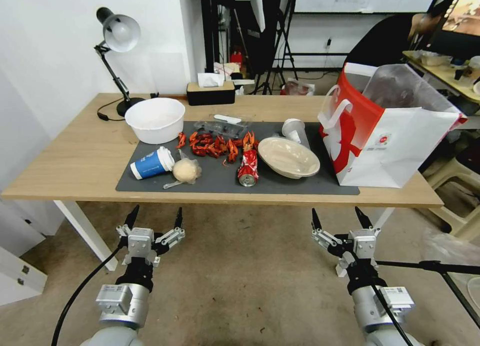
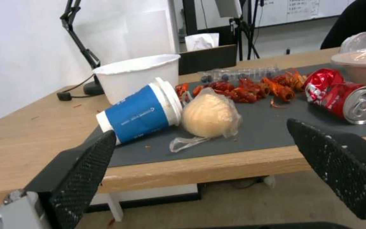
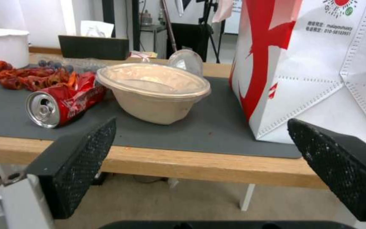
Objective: Pick up the trash from the table and place it into the takeout bag.
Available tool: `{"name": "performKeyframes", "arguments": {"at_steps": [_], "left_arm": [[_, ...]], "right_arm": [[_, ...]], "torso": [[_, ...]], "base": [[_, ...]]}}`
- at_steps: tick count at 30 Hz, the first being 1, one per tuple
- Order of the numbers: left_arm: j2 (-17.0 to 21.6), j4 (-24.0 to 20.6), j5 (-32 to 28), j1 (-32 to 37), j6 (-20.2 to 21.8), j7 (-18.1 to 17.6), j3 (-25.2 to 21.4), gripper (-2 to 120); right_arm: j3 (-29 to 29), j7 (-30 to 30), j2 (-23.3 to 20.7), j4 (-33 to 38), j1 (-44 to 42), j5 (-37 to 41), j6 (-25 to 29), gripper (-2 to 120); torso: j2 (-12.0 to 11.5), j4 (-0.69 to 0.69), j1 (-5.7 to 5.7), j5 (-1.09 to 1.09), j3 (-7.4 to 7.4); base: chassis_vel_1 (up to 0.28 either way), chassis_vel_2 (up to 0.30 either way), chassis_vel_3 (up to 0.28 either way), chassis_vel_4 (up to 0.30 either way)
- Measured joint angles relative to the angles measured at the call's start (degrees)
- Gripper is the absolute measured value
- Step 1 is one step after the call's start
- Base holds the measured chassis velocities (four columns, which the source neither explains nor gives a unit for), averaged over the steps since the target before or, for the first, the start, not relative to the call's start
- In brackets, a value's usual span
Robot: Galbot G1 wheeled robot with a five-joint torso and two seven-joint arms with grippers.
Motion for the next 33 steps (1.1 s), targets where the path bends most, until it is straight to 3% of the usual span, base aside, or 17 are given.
{"name": "performKeyframes", "arguments": {"at_steps": [10,12,13,17,19,21,23,24,33], "left_arm": [[-0.61,-0.19,-1.05,-0.85,2.04,0.04,-0.18,100],[-1.92,-1.06,-3.19,-2.78,6.06,0.17,-0.59,100],[-1.92,-1.06,-3.19,-2.78,6.06,0.17,-0.59,100],[-4.72,-2.68,-7.88,-6.58,14.52,0.45,-1.5,100],[-5.26,-2.75,-8.79,-7.21,15.1,0.45,-1.64,100],[-6.22,-2.76,-10.71,-8.18,15.35,0.48,-1.79,100],[-6.3,-2.62,-10.81,-8.18,14.98,0.5,-1.79,100],[-6.32,-2.45,-10.82,-8.11,14.49,0.53,-1.79,100],[-6.29,-1.97,-10.67,-7.88,12.78,1.09,-1.83,100]], "right_arm": [[0.02,0.05,0.0,0.0,0.42,0.22,-0.8,100],[0.42,0.52,0.01,0.18,2.2,1.27,-4.02,100],[0.42,0.52,0.01,0.18,2.2,1.27,-4.02,100],[1.52,1.79,0.1,0.73,6.58,3.81,-11.95,100],[1.67,1.98,0.12,0.83,7.24,4.21,-13.17,100],[2.5,2.92,0.17,1.27,10.58,6.18,-19.26,100],[2.77,3.22,0.19,1.44,11.64,6.76,-21.11,100],[2.74,3.18,-0.28,0.86,12.43,8.61,-20.28,100],[0.25,4.48,-3.03,-3.95,15.57,16.83,-11.98,100]], "torso": [[0.0,0.0,0.0,0.0,0.0],[0.0,0.0,0.0,0.01,0.0],[0.0,0.0,0.0,0.01,0.0],[0.0,0.0,0.0,0.01,0.0],[0.0,0.0,0.0,0.01,0.0],[0.0,0.0,0.0,0.0,0.0],[0.0,0.01,0.0,0.01,0.0],[0.0,-0.03,0.0,0.0,0.0],[0.0,0.0,0.0,0.0,0.0]], "base": [[0.0,0.0,0.0,0.0],[0.0,0.0,0.0,0.0],[0.0,0.0,0.0,0.0],[0.0,0.0,0.0,0.0],[0.0,0.0,0.0,0.0],[0.0,0.0,0.0,0.0],[0.0,0.0,0.0,0.0],[0.0,0.0,0.0,0.0],[0.0,0.0,0.0,0.0]]}}
